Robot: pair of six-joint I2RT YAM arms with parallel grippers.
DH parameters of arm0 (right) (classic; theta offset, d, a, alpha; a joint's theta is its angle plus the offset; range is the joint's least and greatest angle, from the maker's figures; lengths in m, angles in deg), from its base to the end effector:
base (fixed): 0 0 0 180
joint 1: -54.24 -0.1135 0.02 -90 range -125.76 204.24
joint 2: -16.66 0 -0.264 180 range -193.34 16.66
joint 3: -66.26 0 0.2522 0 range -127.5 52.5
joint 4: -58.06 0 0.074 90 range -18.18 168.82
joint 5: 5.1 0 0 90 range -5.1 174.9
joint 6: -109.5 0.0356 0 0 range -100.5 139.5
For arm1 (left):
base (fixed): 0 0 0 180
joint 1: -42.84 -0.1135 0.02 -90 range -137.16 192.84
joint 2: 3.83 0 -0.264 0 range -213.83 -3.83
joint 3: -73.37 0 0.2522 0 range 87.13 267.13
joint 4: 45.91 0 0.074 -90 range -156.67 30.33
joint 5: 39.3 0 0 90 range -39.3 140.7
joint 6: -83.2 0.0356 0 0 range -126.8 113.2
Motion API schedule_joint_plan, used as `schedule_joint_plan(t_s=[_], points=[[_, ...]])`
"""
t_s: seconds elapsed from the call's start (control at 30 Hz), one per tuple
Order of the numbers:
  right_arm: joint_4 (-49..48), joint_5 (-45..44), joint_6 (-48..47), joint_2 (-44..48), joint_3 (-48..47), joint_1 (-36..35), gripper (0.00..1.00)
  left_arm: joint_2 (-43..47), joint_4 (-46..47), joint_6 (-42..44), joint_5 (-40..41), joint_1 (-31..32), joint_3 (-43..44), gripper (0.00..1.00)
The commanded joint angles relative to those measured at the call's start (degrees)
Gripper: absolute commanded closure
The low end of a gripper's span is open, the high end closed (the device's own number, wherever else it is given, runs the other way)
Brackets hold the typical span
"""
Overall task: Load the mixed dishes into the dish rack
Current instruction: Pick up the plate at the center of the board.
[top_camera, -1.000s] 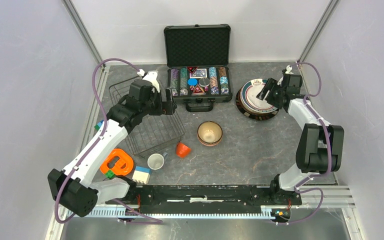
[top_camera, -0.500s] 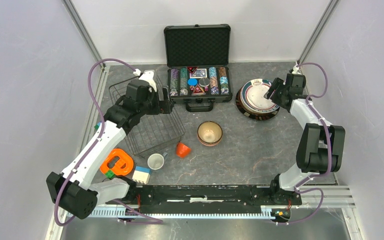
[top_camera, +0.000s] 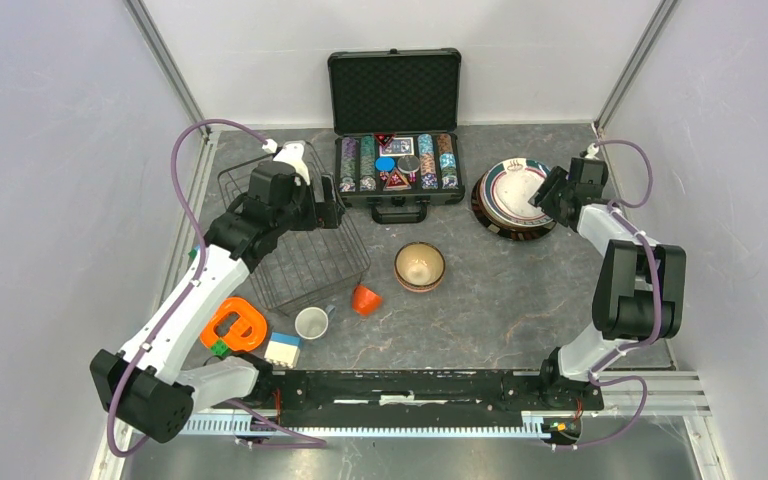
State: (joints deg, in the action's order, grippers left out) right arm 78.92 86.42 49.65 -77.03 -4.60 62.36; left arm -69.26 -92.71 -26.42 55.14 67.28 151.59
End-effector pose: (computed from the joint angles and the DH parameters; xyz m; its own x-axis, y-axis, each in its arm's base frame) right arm 0.3453 -0.0483 0.2034 -0.5299 0.5828 -0.6161 0.4491 0.8091 0.3790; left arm 0.2259 -0.0997 0.3482 -0.5985 -0.0957 -0.7954 0.1625 0.9577 -0.2376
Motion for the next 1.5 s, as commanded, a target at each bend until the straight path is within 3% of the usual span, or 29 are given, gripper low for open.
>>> schedule_joint_plan(t_s=[0.0, 0.17, 0.57, 0.63, 0.67, 0.87, 1.0, 1.47], points=[[-3.6, 0.7, 1.7, -1.5, 0.6, 0.6, 0.38, 1.4, 0.6, 0.1, 0.9, -0.4, 0.0, 0.00], [-6.7, 4.3, 2.1, -3.2, 1.2, 0.9, 0.47, 1.8, 0.3, 0.2, 1.2, -0.4, 0.1, 0.00], [-12.3, 5.7, 5.9, -4.1, 4.1, 1.6, 0.57, 2.9, -0.1, -0.2, 1.4, -0.5, -0.4, 0.00], [-13.5, 6.9, 6.3, -4.3, 4.3, 1.7, 0.77, 3.1, -0.2, -0.3, 1.4, -0.5, -0.3, 0.00], [-14.0, 7.5, 6.5, -4.5, 4.3, 1.8, 0.82, 3.2, -0.2, -0.3, 1.4, -0.4, -0.3, 0.00], [-14.2, 8.0, 6.6, -4.2, 3.8, 2.0, 0.83, 4.2, -0.5, -0.6, 1.8, -0.4, -0.3, 0.00], [-14.5, 9.0, 6.1, -3.2, 3.5, 2.1, 0.97, 4.4, -0.5, -0.7, 1.8, -0.5, -0.4, 0.00], [-14.7, 11.1, 3.5, 3.6, 3.8, 2.1, 1.00, 3.8, -0.5, -1.3, -0.5, -0.4, 0.0, 0.00]])
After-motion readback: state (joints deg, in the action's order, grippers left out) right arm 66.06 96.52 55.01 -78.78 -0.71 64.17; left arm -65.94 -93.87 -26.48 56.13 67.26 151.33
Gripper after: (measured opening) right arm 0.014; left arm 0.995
